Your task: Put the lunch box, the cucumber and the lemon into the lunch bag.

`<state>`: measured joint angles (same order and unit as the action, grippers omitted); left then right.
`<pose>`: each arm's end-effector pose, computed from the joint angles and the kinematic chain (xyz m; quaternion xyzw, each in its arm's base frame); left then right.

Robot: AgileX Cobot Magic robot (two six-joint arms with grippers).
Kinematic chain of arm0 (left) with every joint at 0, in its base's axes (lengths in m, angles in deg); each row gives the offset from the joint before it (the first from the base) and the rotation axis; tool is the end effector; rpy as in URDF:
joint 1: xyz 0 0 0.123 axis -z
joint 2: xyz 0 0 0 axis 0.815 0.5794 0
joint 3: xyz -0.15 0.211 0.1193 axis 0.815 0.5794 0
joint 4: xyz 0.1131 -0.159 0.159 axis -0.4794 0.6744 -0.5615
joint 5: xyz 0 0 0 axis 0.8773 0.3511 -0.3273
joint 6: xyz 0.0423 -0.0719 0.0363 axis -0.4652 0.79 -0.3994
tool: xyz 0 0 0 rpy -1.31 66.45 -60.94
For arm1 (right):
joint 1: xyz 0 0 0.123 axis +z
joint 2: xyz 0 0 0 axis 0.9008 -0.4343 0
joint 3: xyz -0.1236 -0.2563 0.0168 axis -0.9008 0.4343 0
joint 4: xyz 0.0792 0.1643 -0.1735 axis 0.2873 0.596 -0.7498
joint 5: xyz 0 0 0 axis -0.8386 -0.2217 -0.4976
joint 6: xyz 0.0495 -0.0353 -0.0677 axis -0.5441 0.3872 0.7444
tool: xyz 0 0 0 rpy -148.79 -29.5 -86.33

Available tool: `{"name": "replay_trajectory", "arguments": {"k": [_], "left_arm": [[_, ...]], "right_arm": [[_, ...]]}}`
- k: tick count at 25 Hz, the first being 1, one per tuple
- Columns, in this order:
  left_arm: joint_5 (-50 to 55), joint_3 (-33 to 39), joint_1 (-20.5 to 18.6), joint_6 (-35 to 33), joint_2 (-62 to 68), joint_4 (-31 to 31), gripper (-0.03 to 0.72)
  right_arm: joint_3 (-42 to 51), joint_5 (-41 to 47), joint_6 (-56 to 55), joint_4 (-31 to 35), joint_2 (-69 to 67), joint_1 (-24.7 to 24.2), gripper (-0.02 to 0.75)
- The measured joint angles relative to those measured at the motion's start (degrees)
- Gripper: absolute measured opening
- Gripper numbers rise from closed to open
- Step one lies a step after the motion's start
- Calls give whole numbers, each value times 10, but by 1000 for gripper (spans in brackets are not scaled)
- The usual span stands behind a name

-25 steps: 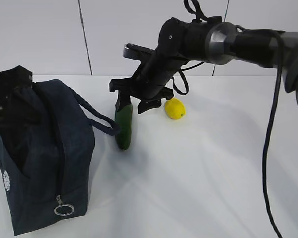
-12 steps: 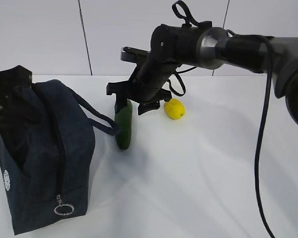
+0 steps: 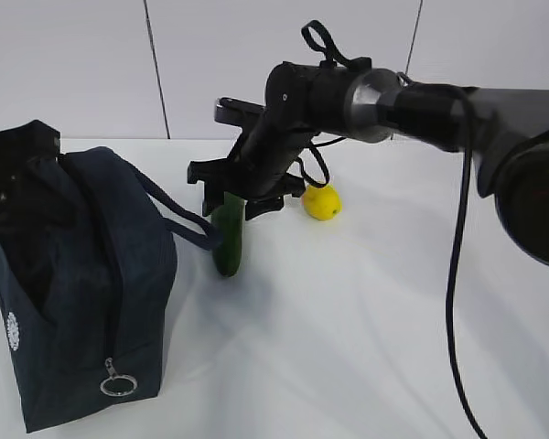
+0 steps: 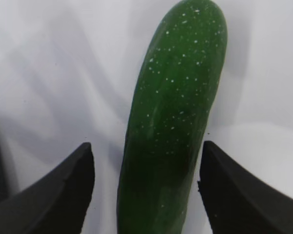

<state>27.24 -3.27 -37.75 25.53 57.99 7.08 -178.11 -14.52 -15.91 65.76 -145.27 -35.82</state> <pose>0.2364 -0.1016 0.2674 -0.0585 0.9413 -0.2572 0.2106 0.4601 0.2712 0.1466 -0.0800 0.9597 0.1996 0.1810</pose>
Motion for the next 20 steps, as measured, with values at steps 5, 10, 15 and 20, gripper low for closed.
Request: {"name": "replay_trajectory", "arguments": {"k": [5, 10, 15, 20], "left_arm": [[-3, 0, 0, 0, 0, -3, 30], [-5, 0, 0, 0, 0, -5, 30], [-7, 0, 0, 0, 0, -9, 30], [-12, 0, 0, 0, 0, -11, 30]], "right_arm": [[-2, -8, -19, -15, -6, 3, 529], [-4, -15, -28, -25, -13, 3, 530], [-4, -21, -29, -25, -14, 3, 529], [-4, -22, -31, -26, -20, 3, 529]]}}
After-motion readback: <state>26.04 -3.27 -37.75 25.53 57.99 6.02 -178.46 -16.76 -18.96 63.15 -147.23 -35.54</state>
